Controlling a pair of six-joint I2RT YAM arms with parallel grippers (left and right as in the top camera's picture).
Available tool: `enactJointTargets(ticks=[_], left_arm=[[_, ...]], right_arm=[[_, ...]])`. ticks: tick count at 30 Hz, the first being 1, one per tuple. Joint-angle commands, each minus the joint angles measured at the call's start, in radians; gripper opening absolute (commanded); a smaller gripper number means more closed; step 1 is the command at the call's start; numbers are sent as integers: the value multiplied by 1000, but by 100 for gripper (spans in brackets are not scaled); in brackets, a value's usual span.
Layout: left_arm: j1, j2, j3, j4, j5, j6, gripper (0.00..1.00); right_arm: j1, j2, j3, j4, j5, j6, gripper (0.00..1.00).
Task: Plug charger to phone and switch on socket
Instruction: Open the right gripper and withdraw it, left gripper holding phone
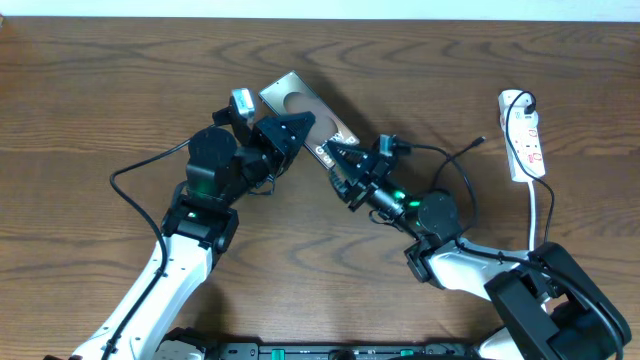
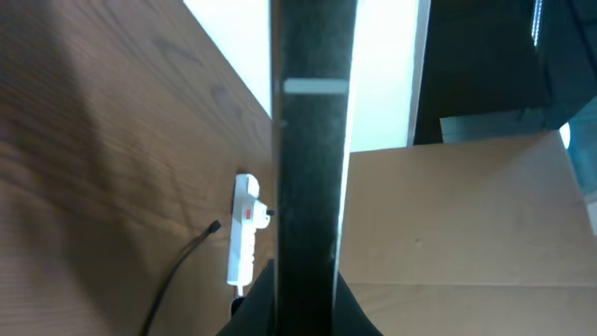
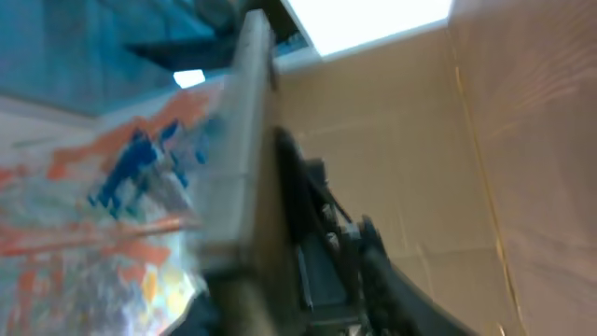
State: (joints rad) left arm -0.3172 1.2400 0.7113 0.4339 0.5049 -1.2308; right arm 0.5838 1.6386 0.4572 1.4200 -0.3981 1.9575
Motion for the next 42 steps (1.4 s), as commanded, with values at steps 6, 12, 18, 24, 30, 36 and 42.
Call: enactJointTargets(ticks=[6, 12, 18, 24, 30, 36, 42], left_arm=[[45, -5, 12, -16, -50, 249, 7], [224, -5, 12, -269, -40, 364, 8], [368, -6, 12, -307, 284, 363, 7], [380, -6, 12, -386, 405, 366, 8], [380, -5, 12, -543, 405, 313, 8], [378, -5, 12, -558, 489, 206, 7], [311, -4, 12, -487, 489, 197, 6]], right_arm=[[7, -11, 14, -149, -128, -164, 64], [7, -11, 14, -282, -155, -634, 94], [-20, -11, 14, -583, -12, -1141, 99], [-127, -48, 28, -620, 8, -1190, 99], [-192, -214, 82, -920, 145, -1288, 99], [-190, -389, 217, -1439, 481, -1306, 99], [-191, -408, 367, -1879, 710, -1214, 99]])
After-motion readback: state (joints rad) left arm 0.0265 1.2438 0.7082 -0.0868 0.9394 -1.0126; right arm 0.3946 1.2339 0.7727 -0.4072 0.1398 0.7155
